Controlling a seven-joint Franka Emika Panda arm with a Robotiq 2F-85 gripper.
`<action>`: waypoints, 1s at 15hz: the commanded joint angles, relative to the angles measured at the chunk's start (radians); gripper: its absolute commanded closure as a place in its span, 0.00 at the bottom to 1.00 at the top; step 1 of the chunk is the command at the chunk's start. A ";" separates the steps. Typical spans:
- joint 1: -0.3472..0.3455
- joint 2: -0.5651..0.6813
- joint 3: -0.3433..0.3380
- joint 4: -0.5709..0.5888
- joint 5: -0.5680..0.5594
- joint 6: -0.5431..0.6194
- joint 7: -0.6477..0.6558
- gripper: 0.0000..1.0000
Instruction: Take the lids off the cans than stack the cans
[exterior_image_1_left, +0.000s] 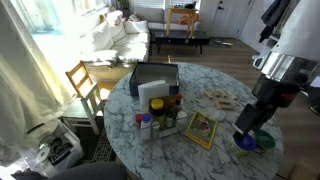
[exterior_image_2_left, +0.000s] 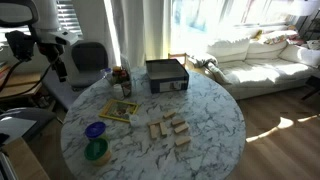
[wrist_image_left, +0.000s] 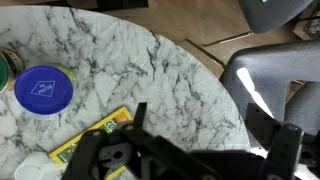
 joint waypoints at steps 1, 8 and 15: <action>-0.011 0.000 0.010 0.002 0.004 -0.004 -0.004 0.00; -0.103 0.106 0.131 -0.094 -0.263 0.275 0.212 0.00; -0.142 0.203 0.183 -0.141 -0.535 0.362 0.491 0.00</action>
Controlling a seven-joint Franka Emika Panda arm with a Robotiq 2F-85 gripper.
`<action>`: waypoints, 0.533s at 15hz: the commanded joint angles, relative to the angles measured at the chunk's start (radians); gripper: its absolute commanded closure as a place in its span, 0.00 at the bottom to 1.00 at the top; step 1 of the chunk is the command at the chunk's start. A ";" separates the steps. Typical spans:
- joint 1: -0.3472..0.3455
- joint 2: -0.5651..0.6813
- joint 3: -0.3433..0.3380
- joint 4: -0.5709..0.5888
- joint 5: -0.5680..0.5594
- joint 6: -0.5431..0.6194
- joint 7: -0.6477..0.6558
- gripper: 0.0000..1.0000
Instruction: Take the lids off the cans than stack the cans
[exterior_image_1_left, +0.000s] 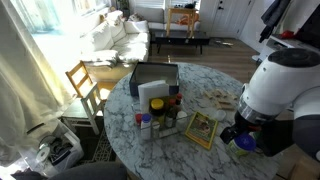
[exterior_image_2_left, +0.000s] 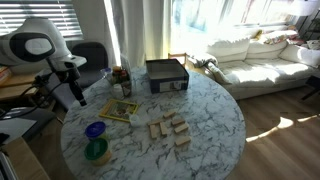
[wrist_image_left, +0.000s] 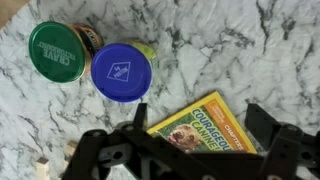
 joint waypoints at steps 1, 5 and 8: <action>0.019 0.023 -0.023 -0.003 -0.020 0.011 0.018 0.00; 0.018 0.054 -0.027 -0.001 -0.026 0.027 0.023 0.00; -0.005 0.080 -0.026 0.008 -0.080 0.008 0.076 0.00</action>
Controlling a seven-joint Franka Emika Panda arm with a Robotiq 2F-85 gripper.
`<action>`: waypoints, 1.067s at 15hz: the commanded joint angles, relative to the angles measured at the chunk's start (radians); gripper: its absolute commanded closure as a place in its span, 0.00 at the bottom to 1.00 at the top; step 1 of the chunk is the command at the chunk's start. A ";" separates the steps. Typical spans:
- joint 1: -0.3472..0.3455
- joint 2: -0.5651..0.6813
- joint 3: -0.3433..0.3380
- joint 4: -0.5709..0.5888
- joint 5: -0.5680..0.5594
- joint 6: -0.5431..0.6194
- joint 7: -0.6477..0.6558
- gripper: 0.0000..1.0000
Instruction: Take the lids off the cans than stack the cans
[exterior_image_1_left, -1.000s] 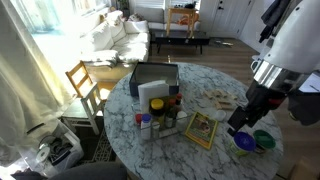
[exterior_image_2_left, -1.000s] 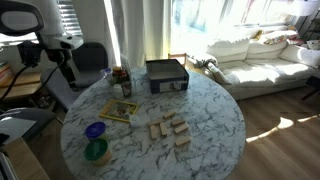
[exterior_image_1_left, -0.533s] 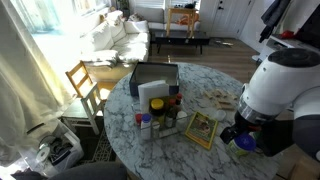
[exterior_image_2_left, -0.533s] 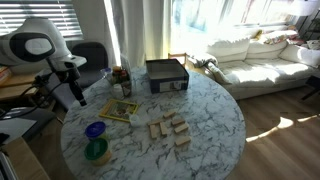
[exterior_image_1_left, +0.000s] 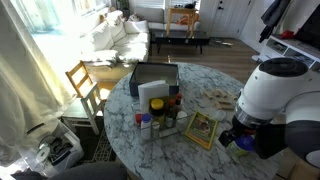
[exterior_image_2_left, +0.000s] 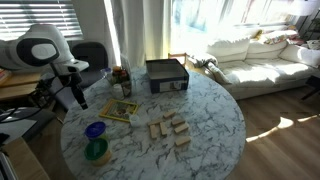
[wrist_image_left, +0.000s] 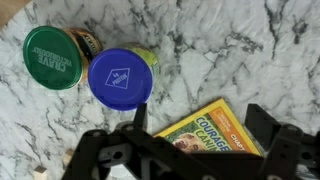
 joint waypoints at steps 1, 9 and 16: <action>0.000 0.034 -0.030 0.010 -0.047 -0.020 0.044 0.00; -0.007 0.130 -0.072 0.032 -0.194 -0.061 0.174 0.00; 0.022 0.241 -0.122 0.074 -0.264 -0.045 0.240 0.00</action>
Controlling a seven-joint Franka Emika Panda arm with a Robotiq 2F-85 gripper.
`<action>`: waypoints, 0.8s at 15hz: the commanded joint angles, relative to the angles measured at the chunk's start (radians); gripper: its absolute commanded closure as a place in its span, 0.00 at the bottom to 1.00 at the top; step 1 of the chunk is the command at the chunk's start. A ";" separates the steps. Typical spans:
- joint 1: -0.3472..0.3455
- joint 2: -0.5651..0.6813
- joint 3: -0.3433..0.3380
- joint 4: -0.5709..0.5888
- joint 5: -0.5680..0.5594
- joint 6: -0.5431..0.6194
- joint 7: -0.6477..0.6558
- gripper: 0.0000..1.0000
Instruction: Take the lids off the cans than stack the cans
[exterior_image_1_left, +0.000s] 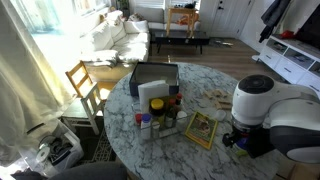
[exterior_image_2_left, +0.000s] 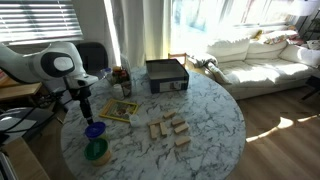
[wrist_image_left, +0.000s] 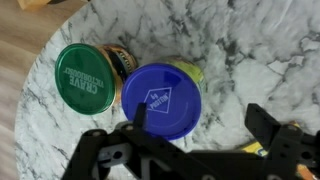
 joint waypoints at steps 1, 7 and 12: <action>0.033 0.079 -0.045 0.042 -0.040 -0.001 0.032 0.02; 0.066 0.133 -0.091 0.077 -0.053 -0.011 0.041 0.08; 0.091 0.164 -0.121 0.091 -0.054 -0.006 0.042 0.31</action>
